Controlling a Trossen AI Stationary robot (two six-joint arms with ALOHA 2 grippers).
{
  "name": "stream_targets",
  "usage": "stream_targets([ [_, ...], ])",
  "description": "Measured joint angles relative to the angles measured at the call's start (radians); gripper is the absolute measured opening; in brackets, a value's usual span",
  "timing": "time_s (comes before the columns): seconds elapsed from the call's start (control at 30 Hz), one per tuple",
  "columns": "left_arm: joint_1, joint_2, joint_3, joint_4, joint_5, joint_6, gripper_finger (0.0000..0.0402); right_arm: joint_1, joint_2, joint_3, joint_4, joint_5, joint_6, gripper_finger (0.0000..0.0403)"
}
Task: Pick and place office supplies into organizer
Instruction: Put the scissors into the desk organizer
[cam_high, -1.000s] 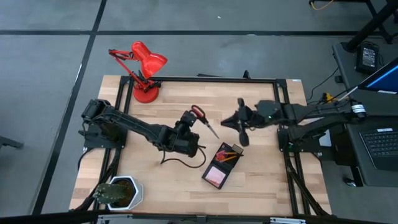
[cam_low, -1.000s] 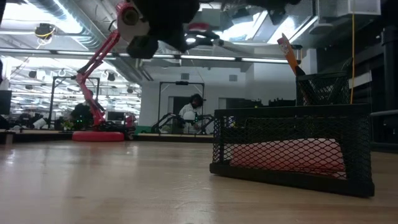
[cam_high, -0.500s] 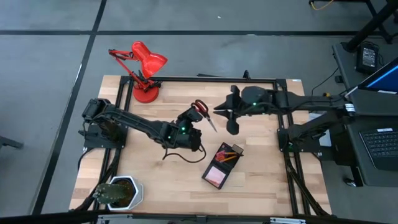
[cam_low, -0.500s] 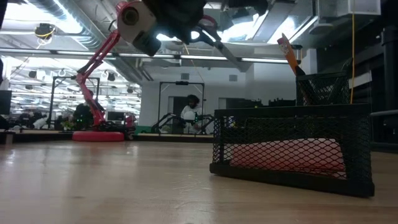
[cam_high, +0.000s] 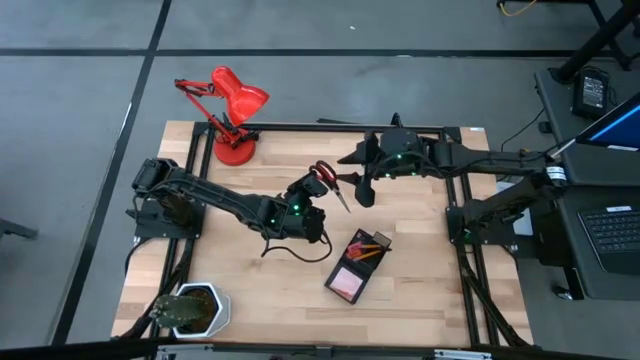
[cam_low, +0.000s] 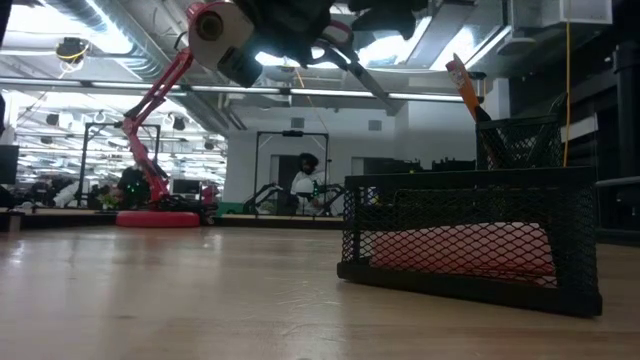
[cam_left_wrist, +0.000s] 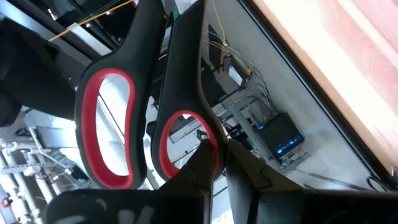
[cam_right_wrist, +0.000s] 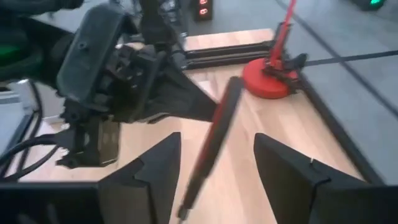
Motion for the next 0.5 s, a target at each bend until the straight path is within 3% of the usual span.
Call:
stream_targets([
  [0.1,0.0,0.0,0.0,0.0,0.0,0.001,0.0014,-0.003,0.023,0.0,0.034,-0.044,-0.007,0.021],
  [0.5,-0.002,0.0,0.0,0.0,0.002,-0.01,0.0014,-0.03,0.085,0.0,0.129,-0.047,-0.11,0.0212],
])
